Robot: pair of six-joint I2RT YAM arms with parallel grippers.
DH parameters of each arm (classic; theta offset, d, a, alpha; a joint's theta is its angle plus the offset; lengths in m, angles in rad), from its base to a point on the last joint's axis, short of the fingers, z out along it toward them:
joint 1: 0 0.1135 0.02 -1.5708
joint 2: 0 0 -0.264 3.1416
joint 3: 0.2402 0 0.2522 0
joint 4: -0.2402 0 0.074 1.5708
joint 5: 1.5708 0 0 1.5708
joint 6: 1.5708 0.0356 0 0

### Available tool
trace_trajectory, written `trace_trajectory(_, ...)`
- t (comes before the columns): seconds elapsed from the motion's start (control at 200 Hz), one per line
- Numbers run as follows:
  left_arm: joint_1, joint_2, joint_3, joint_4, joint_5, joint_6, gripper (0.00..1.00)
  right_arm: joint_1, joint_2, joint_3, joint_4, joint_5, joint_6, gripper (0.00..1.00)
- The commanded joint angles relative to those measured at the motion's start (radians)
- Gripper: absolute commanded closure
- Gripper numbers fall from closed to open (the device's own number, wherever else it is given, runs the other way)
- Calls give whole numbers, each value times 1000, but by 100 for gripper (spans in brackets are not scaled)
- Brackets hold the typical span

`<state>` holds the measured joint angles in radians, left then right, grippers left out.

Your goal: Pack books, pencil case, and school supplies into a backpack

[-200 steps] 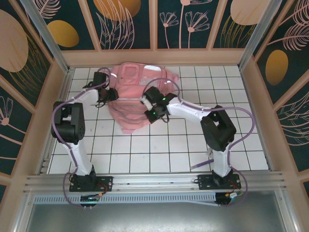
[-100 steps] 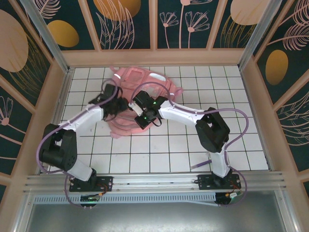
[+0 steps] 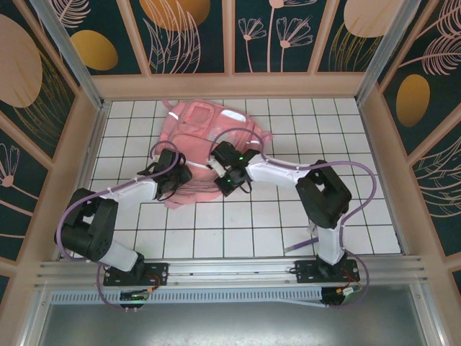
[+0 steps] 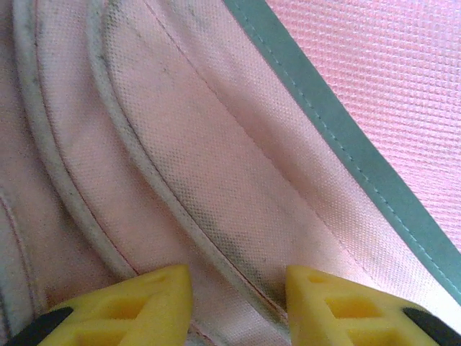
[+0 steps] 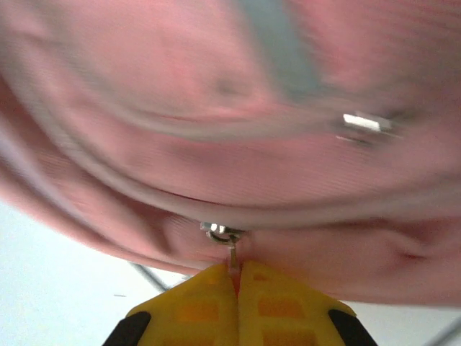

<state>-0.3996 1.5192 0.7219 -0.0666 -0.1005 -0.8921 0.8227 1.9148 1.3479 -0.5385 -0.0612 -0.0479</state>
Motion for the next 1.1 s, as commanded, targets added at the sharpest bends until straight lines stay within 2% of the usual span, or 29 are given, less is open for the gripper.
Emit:
trace_trajectory(0.0, 33, 41, -93, -229, -223, 60, 59, -130, -62, -56, -119, 236, 4, 100)
trace_trajectory(0.15, 38, 29, -116, -227, -243, 85, 59, -254, -44, -11, -70, 317, 74, 100)
trace_trajectory(0.24, 40, 15, -130, -222, -249, 99, 59, -302, -16, 42, -42, 254, 111, 100)
trace_trajectory(0.32, 50, 5, -136, -201, -216, 121, 60, -306, 10, 103, -49, 164, 110, 100)
trace_trajectory(0.475, 61, -30, -11, -197, -32, 229, 60, -242, 7, 131, -41, 28, 77, 100)
trace_trajectory(0.641, 84, -31, 200, -318, -77, 329, 55, -169, 10, 132, -58, 91, 50, 100)
trace_trajectory(0.736, 144, 14, 315, -354, 33, 358, 55, -129, 6, 147, -74, 40, 25, 100)
trace_trajectory(0.806, 147, 58, 429, -394, 111, 382, 55, -74, 1, 161, -71, 9, 1, 100)
trace_trajectory(0.906, 144, 109, 541, -418, 251, 345, 57, 4, 12, 206, -81, -16, -9, 100)
trace_trajectory(0.996, 104, 135, 590, -426, 229, 290, 57, 46, 19, 236, -76, -45, 5, 100)
trace_trajectory(1.096, 59, 147, 557, -374, 220, 195, 57, 73, 18, 231, -44, -86, 30, 100)
